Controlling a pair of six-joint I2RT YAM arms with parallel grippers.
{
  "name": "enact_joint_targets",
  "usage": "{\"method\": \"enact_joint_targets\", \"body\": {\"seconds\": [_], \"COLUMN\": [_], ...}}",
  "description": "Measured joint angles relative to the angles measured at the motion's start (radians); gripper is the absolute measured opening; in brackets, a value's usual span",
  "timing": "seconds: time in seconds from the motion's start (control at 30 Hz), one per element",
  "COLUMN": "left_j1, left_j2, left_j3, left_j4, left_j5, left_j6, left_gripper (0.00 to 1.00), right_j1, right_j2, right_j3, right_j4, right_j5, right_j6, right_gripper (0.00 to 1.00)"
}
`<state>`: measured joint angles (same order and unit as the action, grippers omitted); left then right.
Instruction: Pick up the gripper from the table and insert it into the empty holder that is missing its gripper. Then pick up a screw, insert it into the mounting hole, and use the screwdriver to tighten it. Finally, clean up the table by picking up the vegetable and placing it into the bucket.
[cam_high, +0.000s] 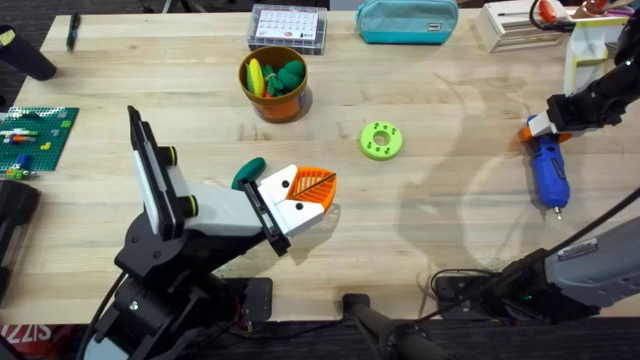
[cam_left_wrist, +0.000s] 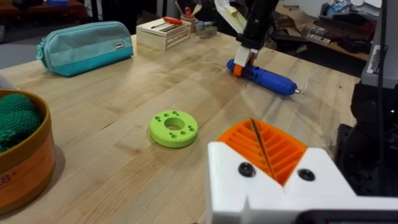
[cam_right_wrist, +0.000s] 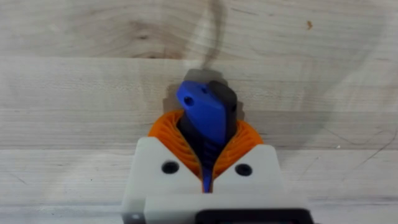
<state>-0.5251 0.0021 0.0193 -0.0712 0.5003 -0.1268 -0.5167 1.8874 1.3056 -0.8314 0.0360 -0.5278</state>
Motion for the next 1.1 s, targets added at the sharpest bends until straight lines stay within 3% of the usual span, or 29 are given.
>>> {"method": "enact_joint_targets", "body": {"seconds": [0.27,0.57,0.87,0.93,1.03,1.1], "left_j1": [0.000,0.000,0.000,0.000,0.000,0.000], "left_j2": [0.000,0.000,0.000,0.000,0.000,0.000], "left_j3": [0.000,0.000,0.000,0.000,0.000,0.000], "left_j4": [-0.007,-0.007,-0.007,-0.007,-0.007,-0.007], "left_j5": [0.000,0.000,0.000,0.000,0.000,0.000], "left_j6": [-0.002,-0.002,-0.002,-0.001,-0.002,-0.002], "left_gripper": [0.008,0.008,0.008,0.008,0.008,0.009], "right_j1": [0.000,-0.003,-0.001,0.000,0.000,0.001], "right_j2": [0.000,0.000,0.000,0.000,0.000,0.000], "right_j3": [0.000,0.000,0.000,0.000,0.000,0.000], "right_j4": [-0.014,-0.013,0.022,0.021,0.017,0.015], "right_j5": [-0.012,-0.205,-0.250,-0.247,-0.243,-0.243], "right_j6": [0.012,0.027,0.035,0.044,0.045,0.042], "right_gripper": [0.045,0.045,0.070,0.238,0.695,0.938]}}
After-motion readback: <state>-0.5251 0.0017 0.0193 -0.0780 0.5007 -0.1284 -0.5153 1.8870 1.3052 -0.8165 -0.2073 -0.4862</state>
